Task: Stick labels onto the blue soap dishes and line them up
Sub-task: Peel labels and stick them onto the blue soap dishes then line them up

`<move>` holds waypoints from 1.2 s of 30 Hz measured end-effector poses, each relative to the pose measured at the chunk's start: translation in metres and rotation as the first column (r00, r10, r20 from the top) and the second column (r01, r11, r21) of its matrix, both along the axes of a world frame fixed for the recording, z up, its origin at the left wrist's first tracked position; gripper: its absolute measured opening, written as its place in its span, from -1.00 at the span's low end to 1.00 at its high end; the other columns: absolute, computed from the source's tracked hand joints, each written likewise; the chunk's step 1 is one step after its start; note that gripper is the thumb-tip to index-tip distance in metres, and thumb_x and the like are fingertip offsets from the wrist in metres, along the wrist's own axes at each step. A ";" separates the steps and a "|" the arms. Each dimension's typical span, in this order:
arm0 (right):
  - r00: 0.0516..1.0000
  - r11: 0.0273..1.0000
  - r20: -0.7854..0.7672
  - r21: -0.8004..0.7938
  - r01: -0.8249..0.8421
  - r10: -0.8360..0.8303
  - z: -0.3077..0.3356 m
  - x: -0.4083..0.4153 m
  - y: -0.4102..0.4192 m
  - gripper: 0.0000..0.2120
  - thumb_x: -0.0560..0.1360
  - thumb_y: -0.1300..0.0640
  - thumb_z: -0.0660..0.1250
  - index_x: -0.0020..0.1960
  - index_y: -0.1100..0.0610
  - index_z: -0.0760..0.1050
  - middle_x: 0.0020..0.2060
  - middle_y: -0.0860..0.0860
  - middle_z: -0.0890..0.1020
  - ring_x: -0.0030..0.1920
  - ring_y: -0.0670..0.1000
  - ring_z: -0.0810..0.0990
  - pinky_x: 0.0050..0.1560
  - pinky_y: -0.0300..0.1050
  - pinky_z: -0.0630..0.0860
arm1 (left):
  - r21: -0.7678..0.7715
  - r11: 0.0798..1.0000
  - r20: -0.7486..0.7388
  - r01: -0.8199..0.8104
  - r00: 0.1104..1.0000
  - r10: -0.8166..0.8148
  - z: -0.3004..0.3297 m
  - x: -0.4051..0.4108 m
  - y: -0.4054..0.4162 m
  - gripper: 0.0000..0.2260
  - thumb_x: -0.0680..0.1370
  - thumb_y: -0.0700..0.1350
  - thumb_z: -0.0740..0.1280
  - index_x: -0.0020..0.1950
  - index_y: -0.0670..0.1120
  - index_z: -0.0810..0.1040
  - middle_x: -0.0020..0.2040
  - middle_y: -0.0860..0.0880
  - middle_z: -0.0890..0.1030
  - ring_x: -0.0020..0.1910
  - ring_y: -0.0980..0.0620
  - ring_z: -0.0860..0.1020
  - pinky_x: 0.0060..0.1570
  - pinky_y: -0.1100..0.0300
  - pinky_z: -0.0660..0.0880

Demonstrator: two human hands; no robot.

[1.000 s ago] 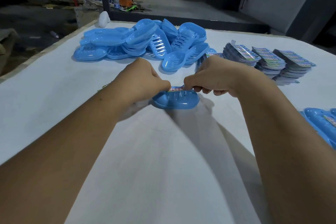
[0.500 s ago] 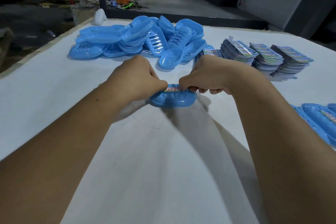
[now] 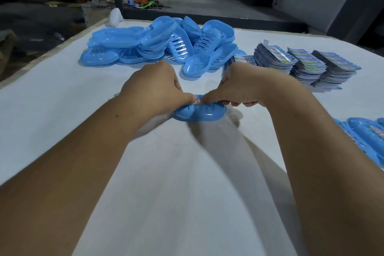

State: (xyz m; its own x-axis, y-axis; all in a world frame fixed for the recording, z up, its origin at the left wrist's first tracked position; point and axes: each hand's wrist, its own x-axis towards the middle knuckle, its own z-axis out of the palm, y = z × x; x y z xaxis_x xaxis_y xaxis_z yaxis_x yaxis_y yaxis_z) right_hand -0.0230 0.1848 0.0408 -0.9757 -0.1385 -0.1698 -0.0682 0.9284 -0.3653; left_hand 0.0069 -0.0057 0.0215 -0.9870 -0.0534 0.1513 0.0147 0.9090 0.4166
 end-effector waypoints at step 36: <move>0.862 0.984 -0.488 0.030 0.176 -0.139 -0.031 0.096 0.035 -0.30 0.37 -0.46 0.29 0.36 -0.07 0.42 0.18 -0.02 0.61 0.20 0.11 0.52 0.12 0.02 0.42 | -0.019 1.000 -0.160 -0.020 0.987 0.017 -0.018 -0.024 -0.019 -0.66 0.43 0.33 0.38 -0.27 0.07 0.56 -0.28 0.07 0.57 -0.30 0.01 0.52 -0.26 0.09 0.49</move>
